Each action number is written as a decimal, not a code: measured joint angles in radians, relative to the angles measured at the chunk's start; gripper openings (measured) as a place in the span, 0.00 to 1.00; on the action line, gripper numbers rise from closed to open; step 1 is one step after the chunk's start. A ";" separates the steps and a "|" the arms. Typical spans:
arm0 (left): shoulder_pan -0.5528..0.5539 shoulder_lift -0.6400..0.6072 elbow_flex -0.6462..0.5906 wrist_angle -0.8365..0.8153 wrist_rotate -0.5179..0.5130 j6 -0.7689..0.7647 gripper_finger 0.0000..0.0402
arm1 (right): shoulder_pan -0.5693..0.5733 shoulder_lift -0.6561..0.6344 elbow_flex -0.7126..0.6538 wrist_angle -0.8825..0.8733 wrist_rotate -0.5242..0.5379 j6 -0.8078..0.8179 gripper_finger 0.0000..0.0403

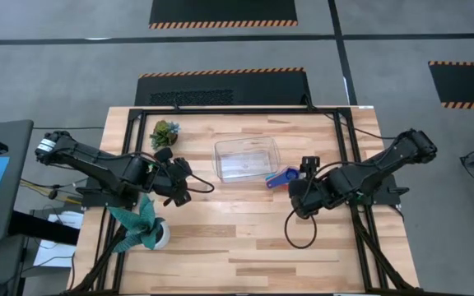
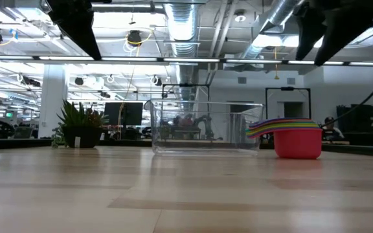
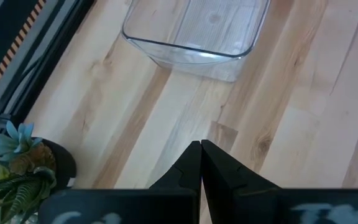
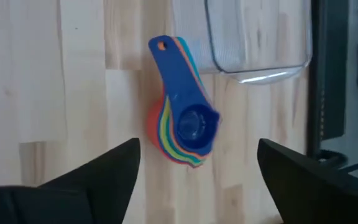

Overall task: Nest measuring cups in basket
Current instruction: Put the nested measuring cups into the transparent bin

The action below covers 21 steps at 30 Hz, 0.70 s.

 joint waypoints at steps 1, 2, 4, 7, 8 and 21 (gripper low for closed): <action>0.000 0.000 0.000 0.000 -0.003 0.000 0.00 | -0.001 0.000 -0.012 0.017 0.000 0.003 0.87; 0.000 0.000 0.000 0.000 -0.003 0.000 0.00 | -0.003 0.000 -0.026 0.035 0.000 0.003 0.87; 0.000 0.000 0.000 0.000 -0.003 0.000 0.00 | -0.006 0.000 -0.062 0.065 -0.005 0.003 0.88; 0.000 0.000 0.000 0.000 -0.004 0.006 0.00 | -0.012 0.007 -0.097 0.082 -0.012 -0.032 0.88; 0.000 0.000 0.000 0.000 -0.004 0.007 0.00 | -0.012 0.013 -0.106 0.091 -0.011 -0.051 0.87; 0.000 0.000 0.000 0.000 -0.013 0.008 0.00 | -0.046 0.030 -0.214 0.259 -0.016 -0.142 0.87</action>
